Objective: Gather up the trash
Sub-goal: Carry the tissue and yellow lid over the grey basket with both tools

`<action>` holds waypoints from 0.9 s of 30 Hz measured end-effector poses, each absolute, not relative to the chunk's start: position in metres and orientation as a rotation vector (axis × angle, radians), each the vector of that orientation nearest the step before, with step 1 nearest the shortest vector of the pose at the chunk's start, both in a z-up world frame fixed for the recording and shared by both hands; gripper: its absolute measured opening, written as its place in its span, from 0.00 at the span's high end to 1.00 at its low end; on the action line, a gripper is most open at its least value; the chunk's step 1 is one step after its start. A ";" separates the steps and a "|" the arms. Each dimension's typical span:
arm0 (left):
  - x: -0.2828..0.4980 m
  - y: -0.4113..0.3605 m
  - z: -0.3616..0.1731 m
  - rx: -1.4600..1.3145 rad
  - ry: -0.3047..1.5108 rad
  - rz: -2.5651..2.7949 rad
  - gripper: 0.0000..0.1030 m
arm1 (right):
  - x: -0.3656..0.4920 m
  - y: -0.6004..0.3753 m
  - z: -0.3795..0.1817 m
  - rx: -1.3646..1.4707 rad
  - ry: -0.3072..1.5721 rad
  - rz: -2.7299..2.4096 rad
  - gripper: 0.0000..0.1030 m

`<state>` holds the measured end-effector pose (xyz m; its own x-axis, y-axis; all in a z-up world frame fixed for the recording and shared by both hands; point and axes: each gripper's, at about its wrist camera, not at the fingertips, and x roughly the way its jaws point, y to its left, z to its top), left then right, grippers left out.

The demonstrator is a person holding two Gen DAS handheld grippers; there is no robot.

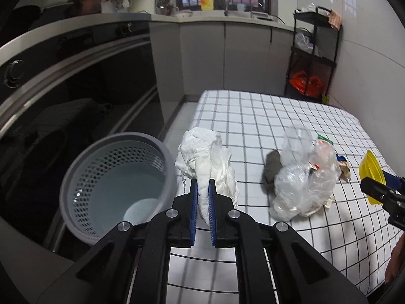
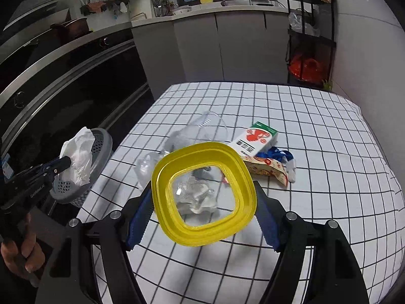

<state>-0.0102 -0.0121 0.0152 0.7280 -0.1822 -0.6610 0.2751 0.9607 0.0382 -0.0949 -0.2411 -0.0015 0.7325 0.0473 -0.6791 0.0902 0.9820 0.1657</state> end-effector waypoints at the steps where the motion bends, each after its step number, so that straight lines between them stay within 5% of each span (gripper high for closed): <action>1: -0.009 -0.006 0.019 0.137 0.707 -0.241 0.92 | -0.093 -0.234 0.002 0.187 0.744 -0.007 0.31; 27: 0.084 0.144 -0.008 0.041 0.799 0.016 0.92 | 0.066 -0.035 -0.027 0.058 0.824 0.314 0.31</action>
<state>0.0838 0.1442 -0.0083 0.6974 0.0301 -0.7161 0.0008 0.9991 0.0427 0.0655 -0.0348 -0.0267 0.6356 0.2970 -0.7126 -0.2524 0.9523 0.1718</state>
